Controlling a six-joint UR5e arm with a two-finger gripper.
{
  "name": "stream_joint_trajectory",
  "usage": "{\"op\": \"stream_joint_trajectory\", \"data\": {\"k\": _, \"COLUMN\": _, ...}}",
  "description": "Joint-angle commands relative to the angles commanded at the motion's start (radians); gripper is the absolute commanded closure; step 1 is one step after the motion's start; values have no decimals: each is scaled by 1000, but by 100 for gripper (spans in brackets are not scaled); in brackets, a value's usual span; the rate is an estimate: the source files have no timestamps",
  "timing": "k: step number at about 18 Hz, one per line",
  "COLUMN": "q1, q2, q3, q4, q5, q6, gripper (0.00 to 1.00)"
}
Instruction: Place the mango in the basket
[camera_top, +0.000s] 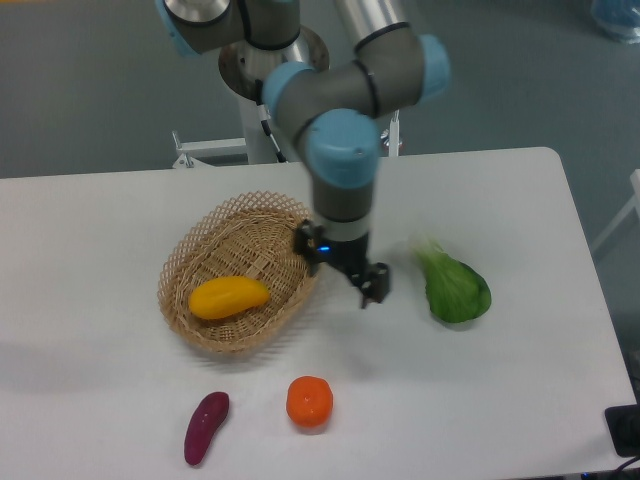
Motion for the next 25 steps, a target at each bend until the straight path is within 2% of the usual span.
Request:
{"op": "stream_joint_trajectory", "data": {"k": 4, "q1": 80, "q2": -11, "q3": 0, "q4": 0, "q5": 15, "q6": 127, "gripper": 0}}
{"op": "stream_joint_trajectory", "data": {"k": 7, "q1": 94, "q2": -11, "q3": 0, "q4": -3, "q5": 78, "q6": 214, "gripper": 0}}
{"op": "stream_joint_trajectory", "data": {"k": 9, "q1": 94, "q2": -12, "q3": 2, "q4": -2, "q5": 109, "q6": 215, "gripper": 0}}
{"op": "stream_joint_trajectory", "data": {"k": 14, "q1": 98, "q2": -20, "q3": 31, "q4": -3, "q5": 100, "q6": 211, "gripper": 0}}
{"op": "stream_joint_trajectory", "data": {"k": 25, "q1": 92, "q2": -23, "q3": 29, "q4": -2, "q5": 106, "q6": 203, "gripper": 0}}
